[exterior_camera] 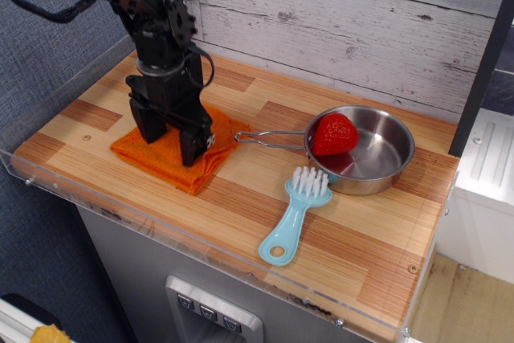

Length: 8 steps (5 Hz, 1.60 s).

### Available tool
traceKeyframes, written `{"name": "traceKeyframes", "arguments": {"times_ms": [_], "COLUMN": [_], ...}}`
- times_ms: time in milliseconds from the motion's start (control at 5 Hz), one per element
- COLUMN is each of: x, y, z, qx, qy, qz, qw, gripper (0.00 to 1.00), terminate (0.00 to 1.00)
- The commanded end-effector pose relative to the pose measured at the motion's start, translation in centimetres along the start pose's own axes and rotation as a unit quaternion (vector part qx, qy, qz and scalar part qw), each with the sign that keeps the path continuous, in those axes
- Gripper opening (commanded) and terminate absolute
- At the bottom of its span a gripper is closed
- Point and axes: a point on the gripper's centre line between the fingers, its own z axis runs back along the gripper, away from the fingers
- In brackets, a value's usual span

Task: Move the napkin to the upper left corner by the pot

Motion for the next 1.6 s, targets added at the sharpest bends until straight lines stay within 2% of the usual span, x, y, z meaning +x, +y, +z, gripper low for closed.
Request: {"name": "traceKeyframes", "arguments": {"times_ms": [0,200,400,600,800,1000,1200,1400], "x": [4.0,6.8,9.4,10.7,11.2,12.4,13.0,12.7], "y": [-1.6,-3.6,-6.1,-7.6,-7.7,-5.1,-1.3,0.2], "z": [-2.7,-2.6,-1.6,-0.8,2.1,6.5,9.4,10.2], "qx": [-0.085,-0.108,-0.099,-0.102,-0.070,-0.050,-0.054,-0.045], "qy": [-0.021,-0.047,-0.059,-0.072,-0.080,-0.107,-0.136,-0.135], "qz": [0.031,0.004,-0.052,-0.078,-0.076,-0.006,0.064,0.080], "qw": [0.9957,0.9930,0.9919,0.9891,0.9914,0.9930,0.9872,0.9865], "gripper": [1.00,1.00,1.00,1.00,1.00,1.00,1.00,1.00], "terminate": [0.00,0.00,0.00,0.00,0.00,0.00,0.00,0.00]}}
